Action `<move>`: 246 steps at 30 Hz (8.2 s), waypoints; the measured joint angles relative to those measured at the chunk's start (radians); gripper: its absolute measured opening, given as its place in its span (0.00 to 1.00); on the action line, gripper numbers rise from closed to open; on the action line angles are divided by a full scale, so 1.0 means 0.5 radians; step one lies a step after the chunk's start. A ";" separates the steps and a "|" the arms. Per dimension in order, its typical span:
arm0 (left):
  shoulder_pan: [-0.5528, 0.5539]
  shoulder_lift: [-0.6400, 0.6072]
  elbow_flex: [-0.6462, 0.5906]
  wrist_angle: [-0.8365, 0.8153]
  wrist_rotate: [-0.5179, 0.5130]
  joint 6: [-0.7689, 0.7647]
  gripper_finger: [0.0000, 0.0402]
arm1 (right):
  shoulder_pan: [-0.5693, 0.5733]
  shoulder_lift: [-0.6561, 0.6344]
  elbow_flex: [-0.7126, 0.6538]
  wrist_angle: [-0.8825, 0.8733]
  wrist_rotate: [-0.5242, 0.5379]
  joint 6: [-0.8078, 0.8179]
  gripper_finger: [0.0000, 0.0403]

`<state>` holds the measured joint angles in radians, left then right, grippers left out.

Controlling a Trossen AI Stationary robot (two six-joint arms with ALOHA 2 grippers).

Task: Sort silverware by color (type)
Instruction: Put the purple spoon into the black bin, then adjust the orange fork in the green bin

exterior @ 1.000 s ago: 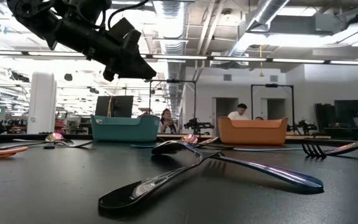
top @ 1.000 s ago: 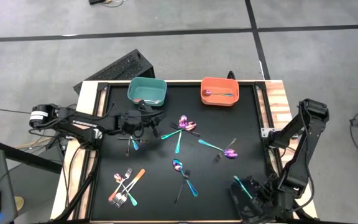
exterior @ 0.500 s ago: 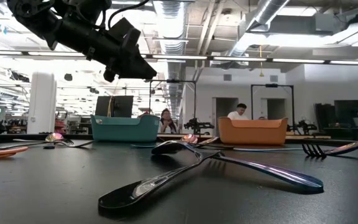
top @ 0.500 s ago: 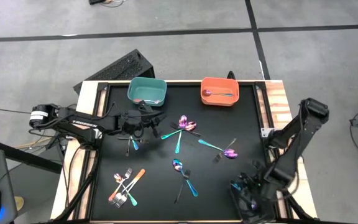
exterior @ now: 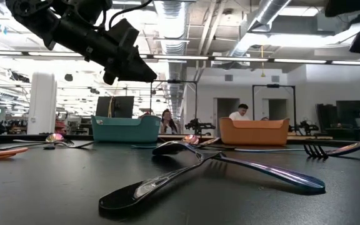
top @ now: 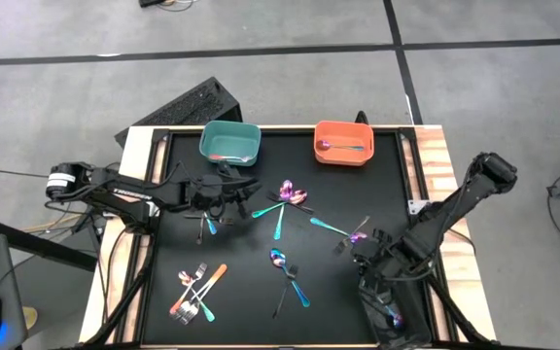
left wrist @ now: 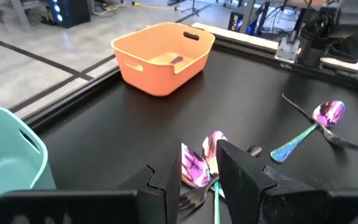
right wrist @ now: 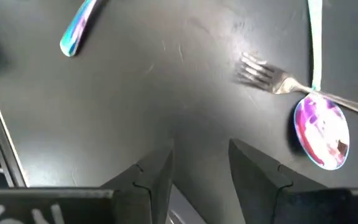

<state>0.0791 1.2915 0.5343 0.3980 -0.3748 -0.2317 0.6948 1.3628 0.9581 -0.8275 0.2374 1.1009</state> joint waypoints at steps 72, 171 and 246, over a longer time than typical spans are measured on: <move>-0.043 -0.001 0.000 -0.172 -0.029 -0.024 0.22 | 0.254 0.315 -0.067 -0.093 -0.268 0.610 0.42; -0.212 -0.001 0.000 -0.328 -0.065 -0.160 0.22 | 0.034 0.197 0.004 -0.050 -0.106 -0.003 0.25; -0.577 0.050 0.001 -0.060 -0.082 -0.409 0.22 | -0.664 0.195 -0.324 1.118 0.484 -0.474 0.24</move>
<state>-0.2092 1.3164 0.5346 0.3679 -0.4156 -0.4362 0.3630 1.4605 0.7959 -0.2687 0.4795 0.8637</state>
